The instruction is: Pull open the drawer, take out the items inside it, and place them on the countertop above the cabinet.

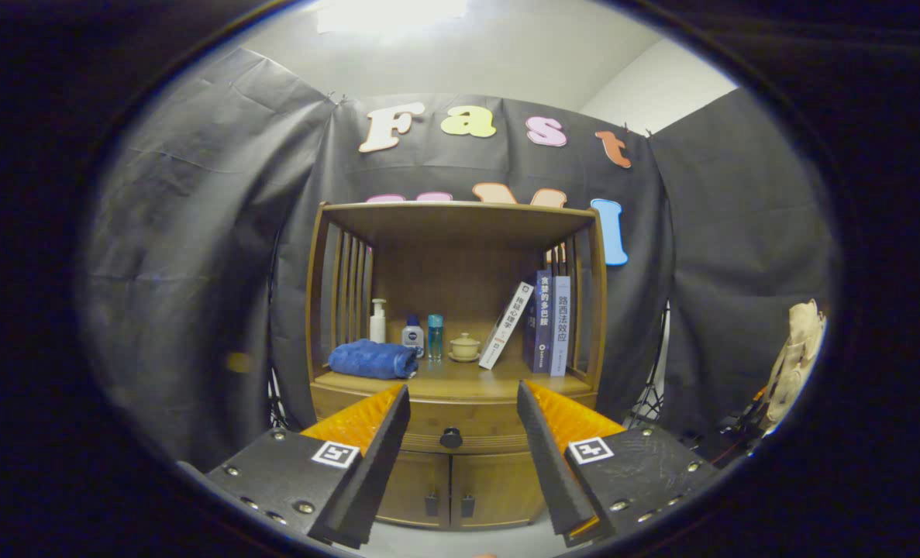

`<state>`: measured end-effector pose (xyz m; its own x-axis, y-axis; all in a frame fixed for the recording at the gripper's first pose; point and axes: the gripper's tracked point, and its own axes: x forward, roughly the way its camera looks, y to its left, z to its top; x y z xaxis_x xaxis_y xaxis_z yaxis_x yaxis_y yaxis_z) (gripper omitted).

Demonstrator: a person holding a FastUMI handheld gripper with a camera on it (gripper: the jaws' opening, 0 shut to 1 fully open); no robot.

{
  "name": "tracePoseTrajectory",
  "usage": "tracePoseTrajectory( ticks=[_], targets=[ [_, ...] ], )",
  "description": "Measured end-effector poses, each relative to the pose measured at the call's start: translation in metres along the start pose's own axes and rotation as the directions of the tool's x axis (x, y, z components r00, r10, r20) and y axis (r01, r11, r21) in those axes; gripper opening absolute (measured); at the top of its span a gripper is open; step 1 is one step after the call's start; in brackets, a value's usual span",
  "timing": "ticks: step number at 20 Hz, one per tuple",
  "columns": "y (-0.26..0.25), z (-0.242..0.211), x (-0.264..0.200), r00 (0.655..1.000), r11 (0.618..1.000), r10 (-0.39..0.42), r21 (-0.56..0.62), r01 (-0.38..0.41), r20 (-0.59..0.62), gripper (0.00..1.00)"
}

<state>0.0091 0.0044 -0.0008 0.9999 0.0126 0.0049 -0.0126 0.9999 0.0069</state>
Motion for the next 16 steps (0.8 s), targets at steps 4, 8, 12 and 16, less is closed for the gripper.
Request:
tracePoseTrajectory(
  ticks=[4, 8, 12, 16],
  targets=[
    [0.000, -0.002, 0.001, 1.000, 1.000, -0.003, 0.000, 0.003, -0.005, 0.83],
    [0.001, 0.000, 0.004, 1.000, 1.000, 0.003, -0.001, -0.003, 0.001, 0.83],
    [0.005, -0.002, 0.008, 1.000, 1.000, 0.015, 0.003, -0.015, 0.000, 0.83],
    [0.006, -0.004, 0.011, 1.000, 1.000, 0.019, 0.011, -0.019, -0.004, 0.83]
  ],
)
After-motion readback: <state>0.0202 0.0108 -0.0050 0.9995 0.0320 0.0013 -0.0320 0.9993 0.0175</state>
